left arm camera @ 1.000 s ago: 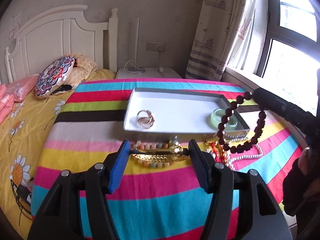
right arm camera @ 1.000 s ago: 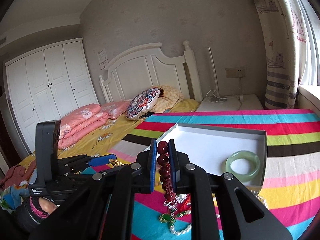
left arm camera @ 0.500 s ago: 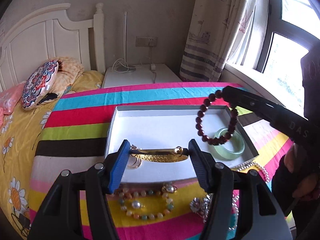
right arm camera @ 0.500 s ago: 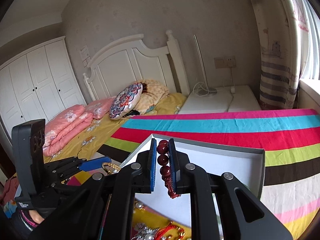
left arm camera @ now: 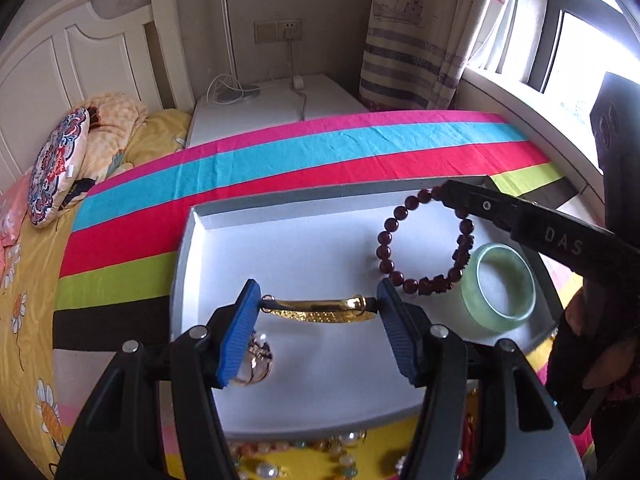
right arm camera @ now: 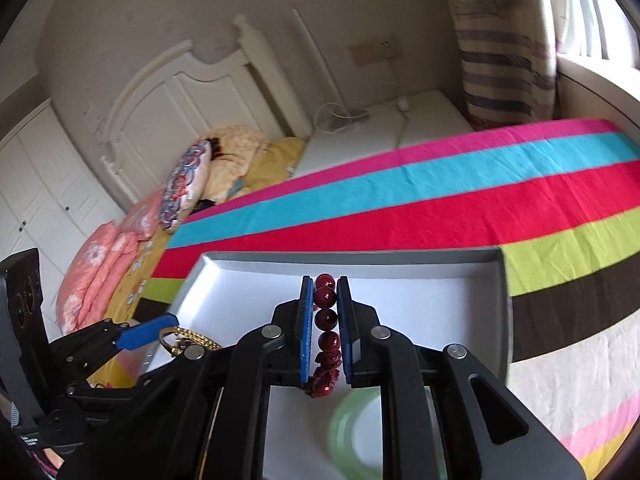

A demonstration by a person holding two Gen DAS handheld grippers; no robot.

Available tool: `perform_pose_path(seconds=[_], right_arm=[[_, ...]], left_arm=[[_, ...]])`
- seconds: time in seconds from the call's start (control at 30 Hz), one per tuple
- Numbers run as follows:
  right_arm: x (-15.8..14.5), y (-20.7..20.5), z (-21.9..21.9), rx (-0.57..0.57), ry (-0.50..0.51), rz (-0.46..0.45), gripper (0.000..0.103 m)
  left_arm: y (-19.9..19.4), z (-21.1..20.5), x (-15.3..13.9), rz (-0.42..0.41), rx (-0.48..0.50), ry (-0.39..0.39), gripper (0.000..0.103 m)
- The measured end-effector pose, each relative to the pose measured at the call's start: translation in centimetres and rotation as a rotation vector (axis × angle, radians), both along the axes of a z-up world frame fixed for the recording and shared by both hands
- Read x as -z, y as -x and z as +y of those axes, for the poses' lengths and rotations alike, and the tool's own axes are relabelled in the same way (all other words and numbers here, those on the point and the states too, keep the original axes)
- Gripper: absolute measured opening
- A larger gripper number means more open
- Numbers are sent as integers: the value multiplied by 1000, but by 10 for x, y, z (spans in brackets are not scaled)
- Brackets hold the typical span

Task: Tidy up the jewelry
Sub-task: 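Lower the red bead bracelet into the box with the right tool while the left tool places the gold bangle, then grasp the multicolour bead necklace with the right tool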

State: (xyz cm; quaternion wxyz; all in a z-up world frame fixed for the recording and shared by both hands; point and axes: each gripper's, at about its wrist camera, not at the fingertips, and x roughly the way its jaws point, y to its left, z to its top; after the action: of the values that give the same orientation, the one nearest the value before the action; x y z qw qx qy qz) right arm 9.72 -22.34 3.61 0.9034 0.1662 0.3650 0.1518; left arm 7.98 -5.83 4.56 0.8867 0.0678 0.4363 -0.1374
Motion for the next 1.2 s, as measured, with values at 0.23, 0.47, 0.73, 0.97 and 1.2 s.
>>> perform_pose_path(seconds=[0.23, 0.47, 0.73, 0.97, 1.2], right_arm=[[13, -3, -22, 56, -31, 45, 17], [1, 16, -31, 72, -34, 2, 60], [-15, 64, -28, 15, -10, -92, 60], [-19, 108, -13, -63, 76, -130, 61], [-10, 146, -2, -75, 135, -144, 67]], left_arm=[[-22, -3, 12, 48, -39, 18, 63], [-21, 20, -7, -25, -141, 62, 91], [-4, 69, -34, -151, -281, 154, 94], [66, 98, -44, -239, -298, 165, 101], [127, 127, -28, -243, -379, 160, 101]])
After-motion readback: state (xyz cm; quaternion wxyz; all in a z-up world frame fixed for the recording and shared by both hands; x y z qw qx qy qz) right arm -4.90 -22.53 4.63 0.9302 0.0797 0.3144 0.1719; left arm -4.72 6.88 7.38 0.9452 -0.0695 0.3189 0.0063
